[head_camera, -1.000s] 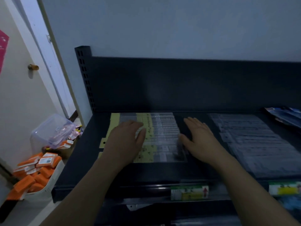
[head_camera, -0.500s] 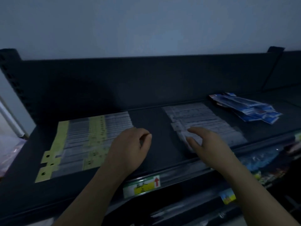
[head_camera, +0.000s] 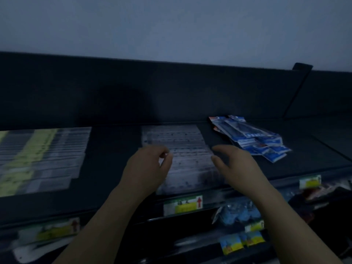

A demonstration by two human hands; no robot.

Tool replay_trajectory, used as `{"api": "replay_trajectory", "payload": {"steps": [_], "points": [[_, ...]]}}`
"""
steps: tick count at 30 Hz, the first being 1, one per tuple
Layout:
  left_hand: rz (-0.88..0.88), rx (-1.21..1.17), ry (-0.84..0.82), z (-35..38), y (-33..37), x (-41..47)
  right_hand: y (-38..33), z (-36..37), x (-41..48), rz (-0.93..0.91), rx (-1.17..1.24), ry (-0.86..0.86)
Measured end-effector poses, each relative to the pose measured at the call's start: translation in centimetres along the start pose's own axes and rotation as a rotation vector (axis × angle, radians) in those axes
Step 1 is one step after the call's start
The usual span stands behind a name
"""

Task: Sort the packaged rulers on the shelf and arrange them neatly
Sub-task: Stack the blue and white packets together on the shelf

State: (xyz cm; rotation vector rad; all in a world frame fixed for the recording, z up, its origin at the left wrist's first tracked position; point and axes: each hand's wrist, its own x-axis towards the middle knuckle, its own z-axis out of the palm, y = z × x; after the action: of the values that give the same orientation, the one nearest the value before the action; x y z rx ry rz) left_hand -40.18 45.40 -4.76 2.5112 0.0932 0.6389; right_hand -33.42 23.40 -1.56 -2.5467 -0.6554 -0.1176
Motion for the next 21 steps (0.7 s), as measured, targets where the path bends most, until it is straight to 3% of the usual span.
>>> {"api": "replay_trajectory", "payload": {"steps": [11, 17, 21], "points": [[0.033, 0.022, 0.026, 4.4, 3.8, 4.5, 4.8, -2.3, 2.7, -0.047, -0.014, 0.058], [0.066, -0.031, -0.025, 6.3, 6.1, 7.4, 7.7, -3.8, 3.5, 0.020, 0.018, 0.185], [0.092, 0.000, -0.066, 7.7, 8.2, 9.3, 10.3, -6.0, 4.9, 0.065, 0.032, 0.421]]}}
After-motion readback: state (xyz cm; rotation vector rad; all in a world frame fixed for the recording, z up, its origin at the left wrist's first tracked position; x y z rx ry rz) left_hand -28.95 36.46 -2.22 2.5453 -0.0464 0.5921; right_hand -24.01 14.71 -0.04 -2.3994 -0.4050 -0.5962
